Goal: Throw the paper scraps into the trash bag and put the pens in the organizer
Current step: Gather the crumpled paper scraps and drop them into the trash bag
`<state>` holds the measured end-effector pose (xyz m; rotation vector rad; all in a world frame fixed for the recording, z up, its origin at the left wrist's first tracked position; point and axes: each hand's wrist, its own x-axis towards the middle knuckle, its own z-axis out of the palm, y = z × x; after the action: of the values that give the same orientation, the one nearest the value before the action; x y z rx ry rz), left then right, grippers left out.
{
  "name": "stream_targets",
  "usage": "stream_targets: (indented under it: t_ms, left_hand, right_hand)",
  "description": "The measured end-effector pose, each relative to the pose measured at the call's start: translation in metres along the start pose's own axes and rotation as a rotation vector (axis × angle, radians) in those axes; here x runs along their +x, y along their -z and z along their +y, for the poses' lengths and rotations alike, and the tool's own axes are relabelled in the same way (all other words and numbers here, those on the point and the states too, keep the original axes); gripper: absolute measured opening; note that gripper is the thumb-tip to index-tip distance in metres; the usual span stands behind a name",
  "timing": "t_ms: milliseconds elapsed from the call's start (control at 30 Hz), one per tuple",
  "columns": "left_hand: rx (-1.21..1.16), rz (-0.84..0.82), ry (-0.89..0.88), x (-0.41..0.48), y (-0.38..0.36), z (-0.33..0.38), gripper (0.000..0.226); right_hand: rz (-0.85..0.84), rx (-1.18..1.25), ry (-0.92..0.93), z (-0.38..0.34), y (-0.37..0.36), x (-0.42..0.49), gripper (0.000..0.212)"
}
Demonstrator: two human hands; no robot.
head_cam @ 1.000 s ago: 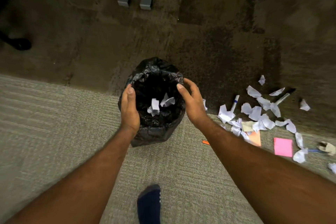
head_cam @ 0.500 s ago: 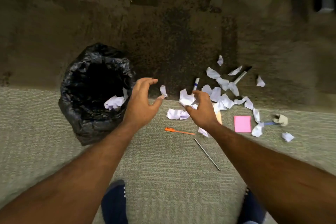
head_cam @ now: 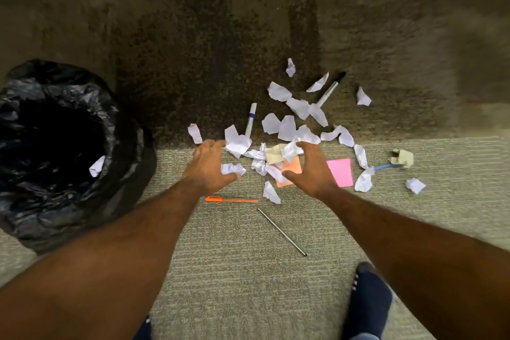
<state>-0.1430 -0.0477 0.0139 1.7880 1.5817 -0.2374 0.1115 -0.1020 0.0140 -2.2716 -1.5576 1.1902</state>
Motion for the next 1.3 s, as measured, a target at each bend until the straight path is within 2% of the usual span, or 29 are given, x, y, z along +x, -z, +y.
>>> stream_targets:
  t_ms: [133, 267, 333, 400, 533, 733, 900, 1100, 1200, 1300]
  left_hand:
    - [0.003, -0.016, 0.202, 0.015, -0.029, 0.008, 0.102]
    - [-0.019, 0.006, 0.326, 0.020, -0.056, 0.017, 0.109]
    - [-0.018, 0.083, 0.367, 0.021, -0.065, 0.020, 0.106]
    - [-0.012, 0.163, 0.397, 0.021, -0.072, 0.023, 0.094]
    - [0.080, 0.244, 0.308, 0.018, -0.072, 0.016, 0.066]
    - [-0.013, 0.179, 0.206, 0.024, -0.047, -0.003, 0.053]
    - [-0.101, 0.209, 0.091, 0.032, -0.025, -0.013, 0.036]
    - [-0.238, 0.213, 0.059, 0.034, -0.019, -0.016, 0.021]
    - [-0.316, 0.195, 0.074, 0.032, -0.019, -0.013, 0.013]
    - [-0.454, 0.103, 0.074, 0.029, -0.020, -0.010, 0.011]
  right_hand:
    - [0.023, -0.003, 0.020, 0.008, -0.014, 0.011, 0.081]
    - [0.033, -0.008, 0.071, 0.013, -0.027, 0.016, 0.080]
    - [0.029, -0.022, 0.087, 0.015, -0.031, 0.018, 0.080]
    - [0.032, -0.030, 0.101, 0.017, -0.033, 0.019, 0.080]
    - [0.040, -0.025, 0.115, 0.019, -0.034, 0.020, 0.081]
    - [0.053, -0.033, 0.103, 0.015, -0.035, 0.022, 0.085]
    - [0.073, -0.082, 0.114, 0.007, -0.035, 0.024, 0.092]
    - [-0.060, -0.411, 0.076, -0.015, -0.040, 0.036, 0.114]
    - [-0.113, -0.521, 0.047, -0.024, -0.046, 0.043, 0.106]
    - [-0.080, -0.484, 0.062, -0.026, -0.050, 0.047, 0.077]
